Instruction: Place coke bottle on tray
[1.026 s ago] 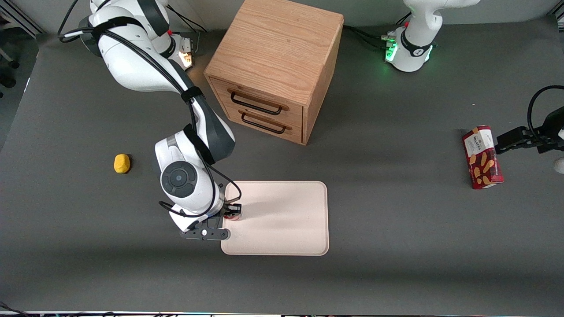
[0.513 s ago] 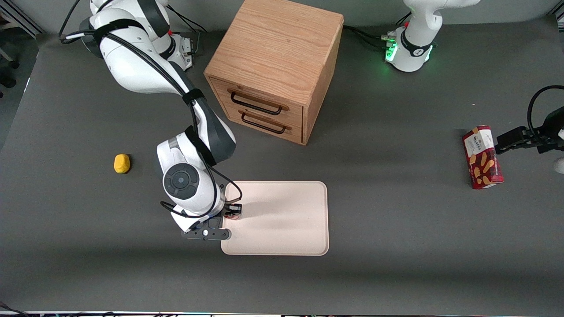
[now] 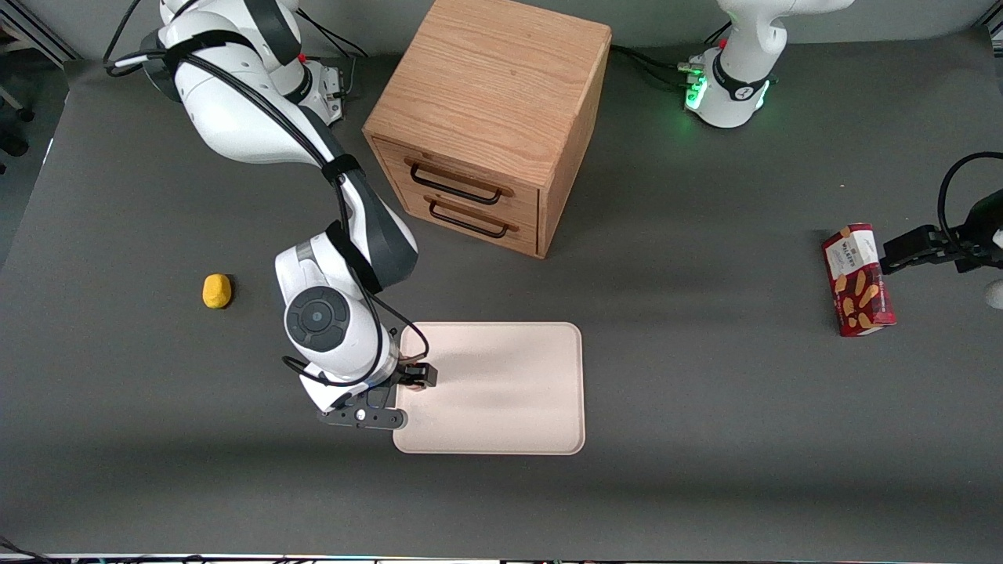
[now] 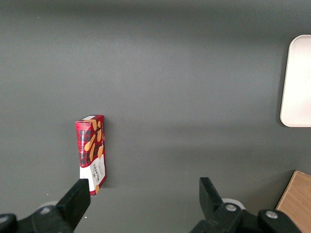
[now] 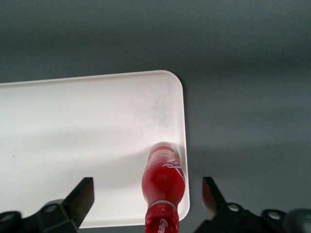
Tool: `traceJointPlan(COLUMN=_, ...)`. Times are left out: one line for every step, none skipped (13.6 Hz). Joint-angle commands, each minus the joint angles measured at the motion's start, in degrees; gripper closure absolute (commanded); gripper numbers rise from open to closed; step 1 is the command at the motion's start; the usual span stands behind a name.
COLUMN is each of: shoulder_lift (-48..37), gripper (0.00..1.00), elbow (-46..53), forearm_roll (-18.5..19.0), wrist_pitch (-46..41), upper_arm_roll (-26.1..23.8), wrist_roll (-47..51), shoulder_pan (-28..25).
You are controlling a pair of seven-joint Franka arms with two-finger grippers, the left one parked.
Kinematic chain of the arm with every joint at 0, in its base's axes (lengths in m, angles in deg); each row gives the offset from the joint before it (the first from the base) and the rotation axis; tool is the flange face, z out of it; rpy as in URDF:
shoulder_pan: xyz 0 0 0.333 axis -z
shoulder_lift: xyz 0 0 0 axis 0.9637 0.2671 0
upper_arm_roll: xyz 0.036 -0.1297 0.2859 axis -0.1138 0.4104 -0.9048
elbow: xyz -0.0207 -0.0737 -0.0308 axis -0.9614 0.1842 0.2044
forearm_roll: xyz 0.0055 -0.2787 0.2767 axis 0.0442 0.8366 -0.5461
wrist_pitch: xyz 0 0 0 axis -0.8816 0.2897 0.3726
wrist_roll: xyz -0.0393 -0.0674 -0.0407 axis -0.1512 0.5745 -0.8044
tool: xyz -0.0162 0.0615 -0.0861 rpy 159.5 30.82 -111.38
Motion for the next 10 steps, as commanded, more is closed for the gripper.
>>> traceJointPlan(shoulder_lift=-4.0, gripper=0.0, elbow=-0.2, forearm_roll=0.7, wrist_pitch=-4.7, upper_arm_roll=0.2, wrist_roll=1.6, shoulder_pan=0.1)
traceJointPlan(shoulder_lift=-5.6, gripper=0.0, elbow=-0.2, forearm_roll=0.7, wrist_pitch=-7.1, upper_arm_roll=0.2, wrist_roll=1.6, shoulder_pan=0.1)
traceJointPlan(shoulder_lift=-7.1, gripper=0.0, elbow=-0.2, forearm_roll=0.8, wrist_pitch=-9.6, upper_arm_roll=0.2, wrist_roll=1.6, shoulder_pan=0.1)
traceJointPlan(shoulder_lift=-8.7, gripper=0.0, elbow=-0.2, forearm_roll=0.7, wrist_pitch=-12.1, upper_arm_roll=0.2, wrist_roll=1.6, shoulder_pan=0.2)
traceJointPlan(shoulder_lift=-10.3, gripper=0.0, elbow=-0.2, forearm_roll=0.7, wrist_pitch=-14.5, upper_arm_roll=0.2, wrist_roll=1.6, shoulder_pan=0.2)
traceJointPlan(shoulder_lift=-11.8, gripper=0.0, elbow=-0.3, forearm_roll=0.8, wrist_pitch=-16.6, upper_arm_roll=0.2, wrist_roll=1.5, shoulder_pan=0.2)
traceJointPlan(shoulder_lift=-13.4, gripper=0.0, elbow=-0.3, forearm_roll=0.8, wrist_pitch=-19.3, upper_arm_roll=0.2, wrist_roll=1.4, shoulder_pan=0.4)
traceJointPlan(shoulder_lift=-15.2, gripper=0.0, elbow=-0.3, forearm_roll=0.8, wrist_pitch=-22.1, upper_arm_roll=0.1, wrist_roll=1.0, shoulder_pan=0.9)
traceJointPlan(shoulder_lift=-17.2, gripper=0.0, elbow=-0.4, forearm_roll=0.8, wrist_pitch=-25.0, upper_arm_roll=-0.1, wrist_roll=0.7, shoulder_pan=1.5)
traceJointPlan(shoulder_lift=-19.0, gripper=0.0, elbow=-0.6, forearm_roll=0.8, wrist_pitch=-27.5, upper_arm_roll=-0.2, wrist_roll=0.0, shoulder_pan=2.1)
